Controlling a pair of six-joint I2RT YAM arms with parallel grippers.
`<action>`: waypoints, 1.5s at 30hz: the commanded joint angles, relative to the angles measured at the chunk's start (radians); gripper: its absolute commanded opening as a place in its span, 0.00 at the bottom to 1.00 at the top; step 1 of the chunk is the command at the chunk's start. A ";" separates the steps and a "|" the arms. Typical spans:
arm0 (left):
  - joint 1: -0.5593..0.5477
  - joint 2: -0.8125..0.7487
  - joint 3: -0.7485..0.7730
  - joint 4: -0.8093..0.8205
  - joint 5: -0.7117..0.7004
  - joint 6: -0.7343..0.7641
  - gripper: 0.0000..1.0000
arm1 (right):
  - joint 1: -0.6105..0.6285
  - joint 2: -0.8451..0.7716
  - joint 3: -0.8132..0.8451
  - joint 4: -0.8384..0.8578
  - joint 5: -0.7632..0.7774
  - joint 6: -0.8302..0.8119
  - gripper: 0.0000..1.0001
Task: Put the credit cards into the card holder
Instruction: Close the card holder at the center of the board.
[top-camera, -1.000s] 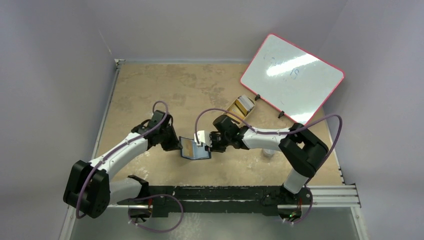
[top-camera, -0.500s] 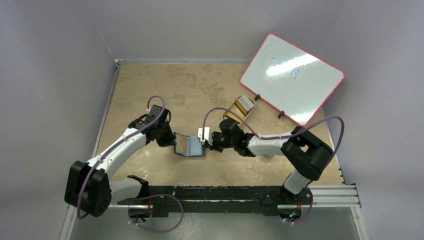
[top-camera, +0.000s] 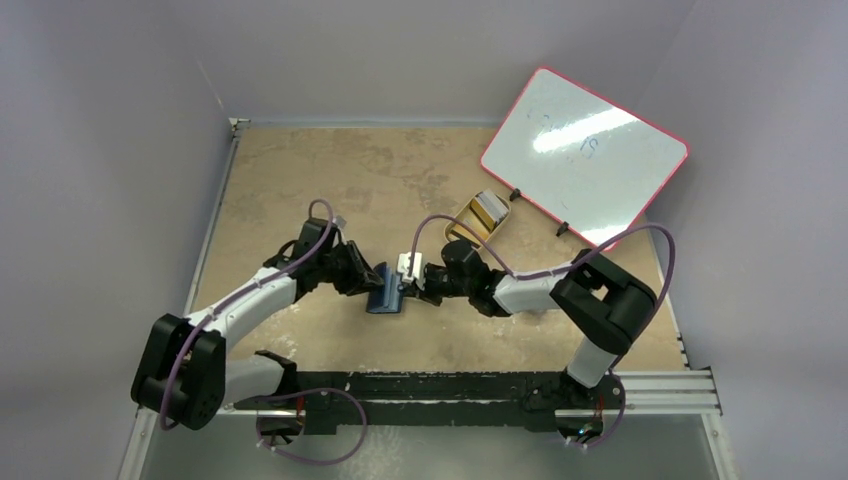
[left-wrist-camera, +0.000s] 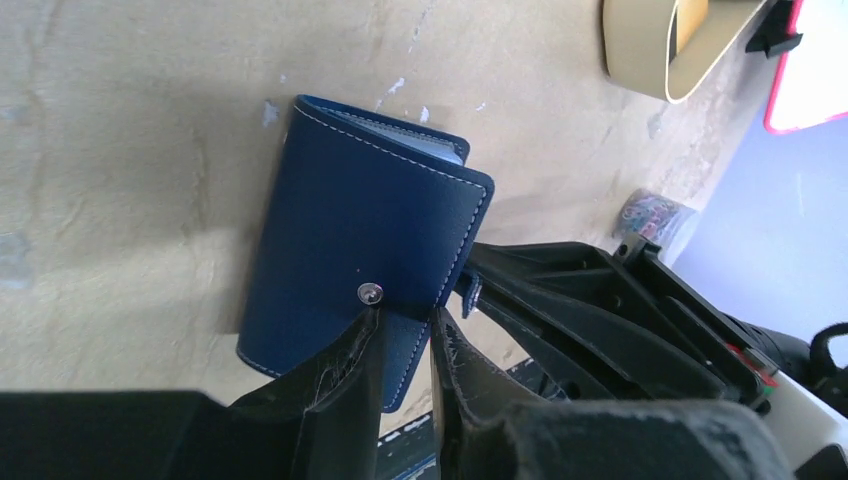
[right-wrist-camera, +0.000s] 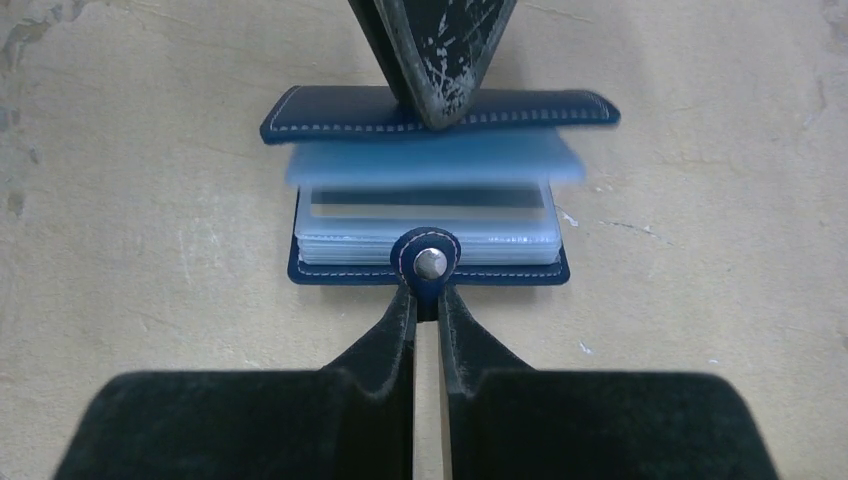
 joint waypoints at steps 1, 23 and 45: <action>0.007 0.018 -0.053 0.200 0.116 -0.062 0.22 | 0.002 0.009 -0.008 0.090 -0.043 0.006 0.07; 0.004 0.084 -0.047 0.103 -0.076 0.014 0.17 | 0.002 0.049 -0.001 0.101 -0.053 -0.005 0.11; -0.018 0.148 -0.005 0.011 -0.242 0.075 0.29 | -0.004 -0.156 -0.050 -0.020 -0.018 0.234 0.45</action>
